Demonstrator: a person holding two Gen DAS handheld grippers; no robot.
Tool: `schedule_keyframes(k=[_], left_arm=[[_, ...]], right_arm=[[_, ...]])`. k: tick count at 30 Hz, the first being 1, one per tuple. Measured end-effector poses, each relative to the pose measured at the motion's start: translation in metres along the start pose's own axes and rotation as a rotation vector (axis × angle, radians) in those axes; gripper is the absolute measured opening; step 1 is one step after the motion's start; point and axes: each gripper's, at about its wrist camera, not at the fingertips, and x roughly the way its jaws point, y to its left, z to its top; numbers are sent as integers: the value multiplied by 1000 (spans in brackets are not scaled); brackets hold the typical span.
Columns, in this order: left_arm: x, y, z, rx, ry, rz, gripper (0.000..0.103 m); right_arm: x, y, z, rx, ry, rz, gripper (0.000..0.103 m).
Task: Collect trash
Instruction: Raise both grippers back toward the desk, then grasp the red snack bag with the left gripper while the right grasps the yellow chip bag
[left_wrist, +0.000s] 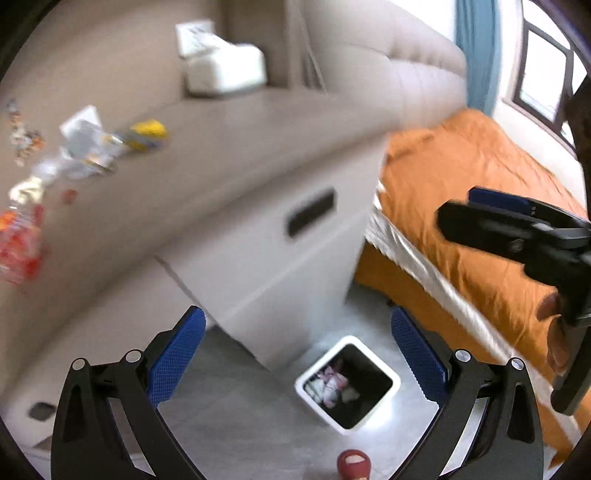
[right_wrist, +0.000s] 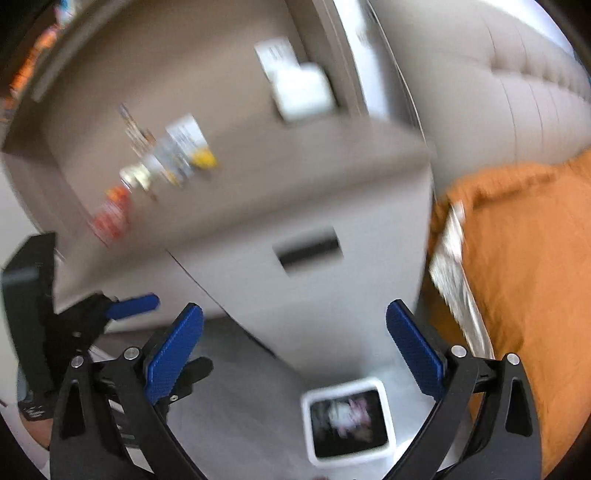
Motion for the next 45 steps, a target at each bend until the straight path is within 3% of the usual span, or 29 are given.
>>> schedule_keyframes(k=[4,9,17,20,22,27,35,45], left_arm=[[-41,29,18,-99,-58,14,98],[-83,58,31,-136,-144,126,98],[-126,124,34,-197,-220,181,98],[-123,155,37,-208,-224,190,98],[-116,175,41,-215,-213,158,98],[-88,212,48,-224,-185,171,98],[-42,234,46,-176,-120,123,98],[-9,260,43,-193,-69,63,98]], right_arm=[[-22,34,31,-101,-73,17,99],[-37,75,64,-196,-151,38,99],[-6,129,109,-244,-178,70,99],[12,148,126,-251,-198,25,99],[30,159,136,-271,-202,-13,99],[80,177,153,-314,-137,-5,99],[139,185,154,-338,-55,-12,99],[197,168,159,-292,38,-53,99]])
